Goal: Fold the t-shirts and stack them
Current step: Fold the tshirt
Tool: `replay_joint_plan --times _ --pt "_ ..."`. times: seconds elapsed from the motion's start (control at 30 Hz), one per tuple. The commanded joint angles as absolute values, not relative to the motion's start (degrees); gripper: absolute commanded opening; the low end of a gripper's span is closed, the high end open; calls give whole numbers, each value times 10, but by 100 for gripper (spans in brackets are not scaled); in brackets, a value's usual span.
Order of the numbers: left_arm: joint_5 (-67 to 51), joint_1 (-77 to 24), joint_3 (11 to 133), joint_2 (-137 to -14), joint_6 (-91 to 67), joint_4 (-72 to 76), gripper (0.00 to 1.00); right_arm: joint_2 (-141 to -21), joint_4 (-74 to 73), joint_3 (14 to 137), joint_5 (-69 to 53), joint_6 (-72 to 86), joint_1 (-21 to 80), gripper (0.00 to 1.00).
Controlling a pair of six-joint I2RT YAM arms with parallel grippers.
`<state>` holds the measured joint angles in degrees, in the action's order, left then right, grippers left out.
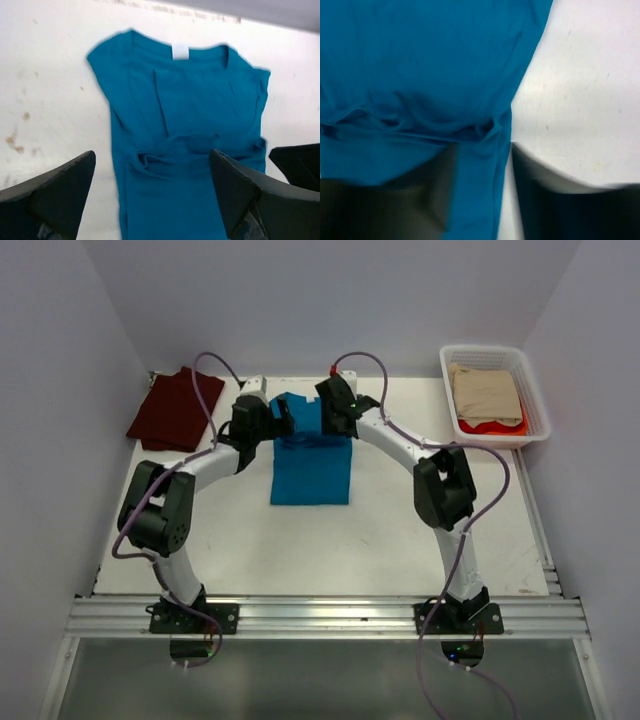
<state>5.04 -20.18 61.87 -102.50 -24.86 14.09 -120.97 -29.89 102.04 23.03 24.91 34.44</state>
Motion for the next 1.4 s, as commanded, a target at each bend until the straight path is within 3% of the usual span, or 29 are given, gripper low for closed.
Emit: replay_joint_plan --times 0.0,0.1,0.13,0.47,0.6,0.77,0.93,0.97,1.07,1.27,1.37 --pt "75 -170 676 -991 -257 166 100 -1261 -425 1189 350 256 338 71" --pt "86 -168 654 -927 -236 171 100 -1203 -371 1158 359 234 338 99" --pt "90 -168 649 -912 -234 166 100 -1184 -353 1134 356 229 338 99" --pt "14 -168 529 -800 -261 58 100 -984 -262 838 238 271 341 97" --pt "-53 -168 489 -798 -270 2 100 -928 -217 722 107 309 340 93" --pt "-137 -167 411 -786 -266 16 100 -910 -137 600 6 345 339 77" --pt "-172 -163 372 -800 -261 40 100 -914 -98 548 -24 369 338 51" --pt "-186 -163 371 -804 -262 41 100 -920 -94 544 -29 372 337 49" --pt "-220 -160 361 -818 -268 63 100 -931 -69 529 -53 381 331 53" --pt "-305 -138 327 -857 -291 127 100 -954 -23 506 -107 399 317 71" --pt "-323 -125 325 -889 -296 140 100 -959 -7 497 -122 405 311 72"
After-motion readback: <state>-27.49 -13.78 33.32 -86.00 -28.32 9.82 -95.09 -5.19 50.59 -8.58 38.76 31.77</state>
